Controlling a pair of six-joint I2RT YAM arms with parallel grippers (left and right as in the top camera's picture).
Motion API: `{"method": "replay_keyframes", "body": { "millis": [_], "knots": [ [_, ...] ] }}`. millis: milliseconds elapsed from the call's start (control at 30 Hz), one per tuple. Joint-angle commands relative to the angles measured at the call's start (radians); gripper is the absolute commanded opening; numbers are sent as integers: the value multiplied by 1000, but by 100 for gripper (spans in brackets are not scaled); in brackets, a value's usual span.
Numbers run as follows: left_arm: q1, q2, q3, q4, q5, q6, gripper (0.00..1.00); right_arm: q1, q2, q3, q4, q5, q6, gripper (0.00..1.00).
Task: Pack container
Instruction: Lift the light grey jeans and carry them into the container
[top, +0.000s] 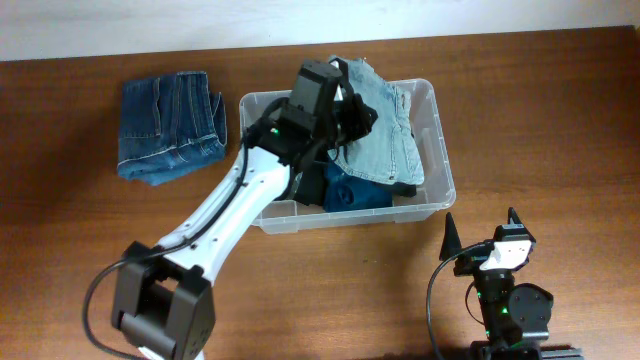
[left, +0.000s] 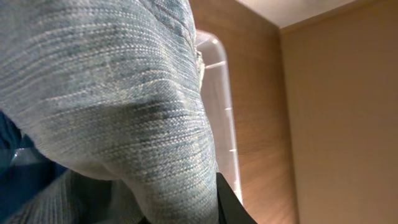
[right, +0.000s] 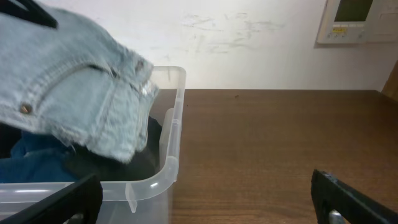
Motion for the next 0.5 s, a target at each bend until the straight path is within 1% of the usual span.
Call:
{"method": "replay_keyframes", "body": {
  "millis": [0,67,133,200,267,367,400,467],
  "knots": [
    [-19,34,27,19,30,-17,1,-6,-8,-5,-5,2,-3,98],
    [-28,49,26,19,30,-17,4,-6,-8,-5,-5,2,-3,99],
    [-39,66,26,16,31,-16,11,-6,-9,-5,-5,2,-3,98],
    [-44,79,26,14,43,-16,11,-6,-8,-5,-5,2,-3,98],
    [-46,85,26,16,66,-16,7,-6,-9,-5,-5,2,-3,98],
    [-46,85,26,16,72,-16,7,-6,-8,-5,-5,2,-3,98],
    [-46,85,26,16,72,-16,8,-6,-9,-5,-5,2,-3,98],
    [-46,85,26,11,72,-16,16,-6,-8,-5,-5,2,-3,98]
  ]
}}
